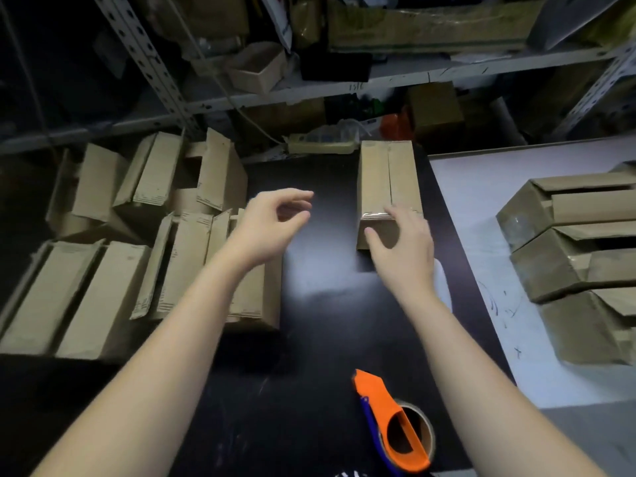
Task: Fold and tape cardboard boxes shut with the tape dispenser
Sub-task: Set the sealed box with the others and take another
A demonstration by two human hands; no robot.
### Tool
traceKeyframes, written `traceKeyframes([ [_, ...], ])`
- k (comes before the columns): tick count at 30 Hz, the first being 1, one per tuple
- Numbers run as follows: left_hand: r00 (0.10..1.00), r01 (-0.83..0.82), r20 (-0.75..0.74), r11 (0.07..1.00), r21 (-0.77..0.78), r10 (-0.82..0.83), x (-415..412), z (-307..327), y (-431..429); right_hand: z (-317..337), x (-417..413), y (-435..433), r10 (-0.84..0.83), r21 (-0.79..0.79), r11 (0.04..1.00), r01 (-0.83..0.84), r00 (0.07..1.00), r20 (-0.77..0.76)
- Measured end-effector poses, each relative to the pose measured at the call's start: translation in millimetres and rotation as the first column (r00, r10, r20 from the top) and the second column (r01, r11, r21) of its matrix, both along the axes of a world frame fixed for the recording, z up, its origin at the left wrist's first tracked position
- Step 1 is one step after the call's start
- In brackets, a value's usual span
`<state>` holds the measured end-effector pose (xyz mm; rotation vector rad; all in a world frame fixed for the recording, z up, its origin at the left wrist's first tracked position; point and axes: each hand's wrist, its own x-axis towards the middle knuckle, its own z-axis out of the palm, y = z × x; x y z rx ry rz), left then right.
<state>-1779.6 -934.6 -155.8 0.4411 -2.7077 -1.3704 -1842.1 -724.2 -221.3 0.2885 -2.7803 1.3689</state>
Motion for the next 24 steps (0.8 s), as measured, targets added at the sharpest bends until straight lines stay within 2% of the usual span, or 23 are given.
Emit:
traceKeyframes([
  [3, 1.0, 0.002, 0.01, 0.988, -0.157, 0.0, 28, 19, -58, -1, 46, -27, 0.156, -0.051, 0.987, -0.152, 0.984, 0.086],
  [7, 0.996, 0.015, 0.083, 0.949, -0.314, 0.012, 48, 15, -121, -1, 112, -64, 0.267, -0.1, 0.963, -0.249, 0.927, 0.264],
  [10, 0.98, 0.166, 0.168, 0.913, -0.372, -0.109, 47, 3, -145, -4, 151, -86, 0.277, -0.087, 0.961, -0.263, 0.896, 0.347],
  [14, 0.932, 0.348, 0.262, 0.821, -0.453, -0.251, 40, -13, -154, -12, 182, -107, 0.199, -0.059, 0.98, -0.19, 0.915, 0.35],
  [19, 0.93, 0.368, 0.136, 0.86, -0.353, -0.342, 42, -24, -161, -17, 201, -123, 0.057, -0.149, 0.989, 0.0, 0.925, 0.377],
  [24, 0.935, 0.351, 0.007, 0.921, -0.172, -0.355, 58, -16, -152, -18, 219, -110, 0.02, -0.192, 0.98, 0.046, 0.943, 0.333],
])
